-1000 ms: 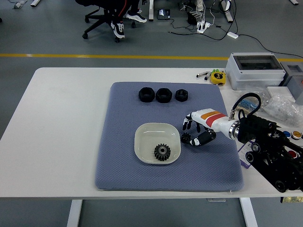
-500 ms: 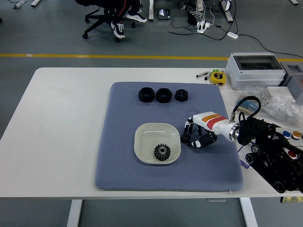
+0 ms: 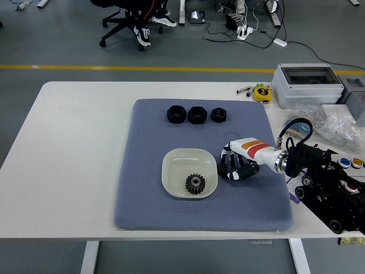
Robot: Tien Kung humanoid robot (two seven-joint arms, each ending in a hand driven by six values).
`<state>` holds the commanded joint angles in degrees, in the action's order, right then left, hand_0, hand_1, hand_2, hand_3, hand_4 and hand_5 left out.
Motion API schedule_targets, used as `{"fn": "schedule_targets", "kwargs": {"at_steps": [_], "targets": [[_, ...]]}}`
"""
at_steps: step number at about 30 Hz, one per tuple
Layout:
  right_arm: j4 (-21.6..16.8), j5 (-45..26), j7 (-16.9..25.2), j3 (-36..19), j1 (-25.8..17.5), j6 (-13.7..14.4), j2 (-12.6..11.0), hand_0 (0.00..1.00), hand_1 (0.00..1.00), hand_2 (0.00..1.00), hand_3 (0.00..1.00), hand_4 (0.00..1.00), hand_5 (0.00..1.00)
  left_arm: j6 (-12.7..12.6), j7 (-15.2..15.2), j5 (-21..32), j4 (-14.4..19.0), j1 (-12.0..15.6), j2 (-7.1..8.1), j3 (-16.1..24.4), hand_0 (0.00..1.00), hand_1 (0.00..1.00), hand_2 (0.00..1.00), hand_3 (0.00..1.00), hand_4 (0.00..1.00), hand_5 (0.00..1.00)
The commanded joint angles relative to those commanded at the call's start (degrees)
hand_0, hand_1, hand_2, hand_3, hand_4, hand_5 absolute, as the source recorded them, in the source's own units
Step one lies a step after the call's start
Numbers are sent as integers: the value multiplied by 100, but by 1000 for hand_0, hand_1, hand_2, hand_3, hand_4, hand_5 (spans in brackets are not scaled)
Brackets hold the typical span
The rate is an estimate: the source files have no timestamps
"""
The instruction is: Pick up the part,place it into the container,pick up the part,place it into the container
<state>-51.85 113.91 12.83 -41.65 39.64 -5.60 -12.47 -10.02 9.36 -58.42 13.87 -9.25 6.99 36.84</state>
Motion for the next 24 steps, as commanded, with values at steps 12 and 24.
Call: {"fn": "schedule_targets", "kwargs": {"at_steps": [12, 24], "targets": [[22, -76, -40, -161, -27, 53, -38, 96, 157, 292, 384, 784, 257, 1, -3, 6, -2, 2, 2, 0, 680, 659, 628, 549, 605, 571], [12, -49, -50, -517, 0, 107, -150, 95, 150, 284, 382, 798, 225, 8, 6, -10, 2, 21, -6, 9, 680, 662, 630, 549, 605, 571]]}}
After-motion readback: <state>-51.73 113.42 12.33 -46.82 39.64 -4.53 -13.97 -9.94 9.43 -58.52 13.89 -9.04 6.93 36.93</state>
